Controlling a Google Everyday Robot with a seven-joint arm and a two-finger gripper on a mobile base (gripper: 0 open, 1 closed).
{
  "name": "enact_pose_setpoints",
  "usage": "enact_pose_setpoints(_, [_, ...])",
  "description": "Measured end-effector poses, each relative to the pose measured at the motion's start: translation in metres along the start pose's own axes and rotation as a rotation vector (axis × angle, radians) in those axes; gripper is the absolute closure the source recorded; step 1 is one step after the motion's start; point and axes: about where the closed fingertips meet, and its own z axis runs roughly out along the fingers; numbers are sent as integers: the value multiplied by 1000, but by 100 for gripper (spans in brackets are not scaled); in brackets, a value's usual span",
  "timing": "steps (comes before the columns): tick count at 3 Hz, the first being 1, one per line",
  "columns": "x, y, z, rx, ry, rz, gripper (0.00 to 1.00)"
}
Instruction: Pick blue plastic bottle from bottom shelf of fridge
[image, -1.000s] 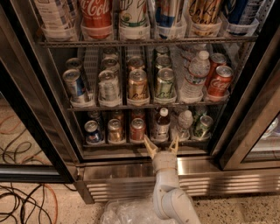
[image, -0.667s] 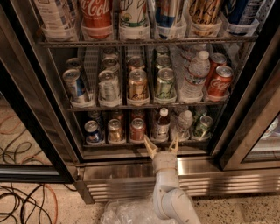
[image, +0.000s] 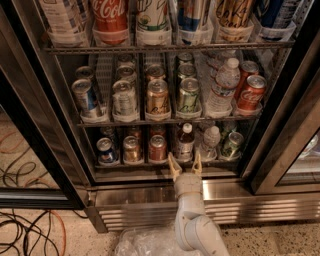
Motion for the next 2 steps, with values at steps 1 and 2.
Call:
enact_pose_setpoints(1, [0, 1, 1, -3, -2, -5, 37])
enact_pose_setpoints(2, [-3, 3, 4, -14, -7, -14, 31])
